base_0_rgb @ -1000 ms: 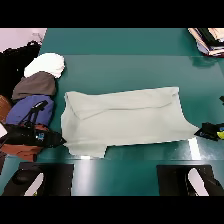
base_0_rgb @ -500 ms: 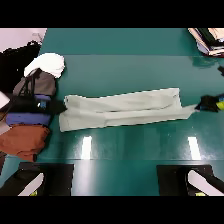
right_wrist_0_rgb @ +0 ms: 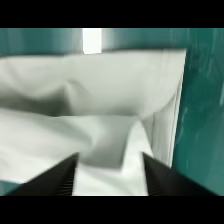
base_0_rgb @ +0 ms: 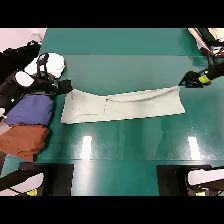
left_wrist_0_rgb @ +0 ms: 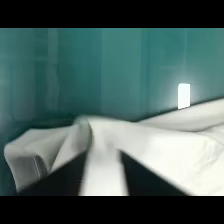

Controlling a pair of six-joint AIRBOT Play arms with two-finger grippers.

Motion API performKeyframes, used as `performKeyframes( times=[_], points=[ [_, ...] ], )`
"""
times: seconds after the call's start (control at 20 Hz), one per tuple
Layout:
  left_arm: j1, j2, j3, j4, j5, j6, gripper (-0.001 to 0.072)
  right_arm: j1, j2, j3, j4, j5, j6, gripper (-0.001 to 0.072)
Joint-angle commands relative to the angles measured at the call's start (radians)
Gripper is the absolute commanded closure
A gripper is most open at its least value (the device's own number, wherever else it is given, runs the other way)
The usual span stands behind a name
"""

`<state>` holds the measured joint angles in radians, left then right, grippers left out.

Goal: Fold the shirts.

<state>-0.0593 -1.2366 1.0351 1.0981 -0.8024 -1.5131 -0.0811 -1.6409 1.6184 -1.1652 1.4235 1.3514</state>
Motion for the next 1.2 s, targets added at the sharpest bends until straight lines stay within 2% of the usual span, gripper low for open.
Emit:
performKeyframes(
  times=[0.0, 0.05, 0.2, 0.25, 0.35, 0.4, 0.6, 0.7, 0.95, 1.0, 1.1, 1.15],
  points=[
    [0.000, -0.032, 0.027, -0.002, 0.042, 0.002, 0.0024, -0.022, -0.118, 0.125, 0.137, 0.001, 0.002, 0.0200],
    [0.000, -0.032, 0.051, -0.001, 0.008, 0.003, 0.0064, -0.037, -0.128, 0.140, 0.153, 0.021, -0.002, 0.0200],
    [0.000, -0.030, 0.141, -0.001, -0.128, 0.003, 0.0065, -0.099, -0.127, 0.118, 0.152, 0.102, -0.050, 0.0200],
    [0.000, -0.030, 0.166, -0.004, -0.167, 0.003, 0.0092, -0.128, -0.127, 0.094, 0.153, 0.132, -0.072, 0.0201],
    [0.000, -0.030, 0.186, -0.011, -0.204, 0.003, 0.0603, -0.182, -0.127, 0.025, 0.154, 0.151, -0.111, 0.0192],
    [-0.001, -0.030, 0.185, -0.023, -0.208, 0.003, 0.0675, -0.205, -0.128, -0.015, 0.154, 0.148, -0.130, 0.0099],
    [-0.042, -0.034, 0.184, -0.031, -0.208, 0.003, 0.0676, -0.261, -0.128, -0.175, 0.157, 0.078, -0.229, 0.0085],
    [-0.076, -0.040, 0.184, -0.031, -0.201, 0.003, 0.0676, -0.264, -0.134, -0.227, 0.215, 0.056, -0.297, 0.0085],
    [-0.145, -0.087, 0.184, -0.036, -0.212, -0.004, 0.0677, -0.238, -0.205, -0.242, 0.332, 0.061, -0.318, 0.0089],
    [-0.163, -0.097, 0.184, -0.039, -0.206, -0.006, 0.0684, -0.225, -0.207, -0.242, 0.335, 0.060, -0.323, 0.0151],
    [-0.206, -0.126, 0.185, -0.064, -0.185, -0.006, 0.0684, -0.200, -0.206, -0.241, 0.335, 0.064, -0.333, 0.0321],
    [-0.230, -0.150, 0.187, -0.093, -0.174, -0.006, 0.0685, -0.190, -0.205, -0.241, 0.336, 0.073, -0.335, 0.0454]
  ],
)
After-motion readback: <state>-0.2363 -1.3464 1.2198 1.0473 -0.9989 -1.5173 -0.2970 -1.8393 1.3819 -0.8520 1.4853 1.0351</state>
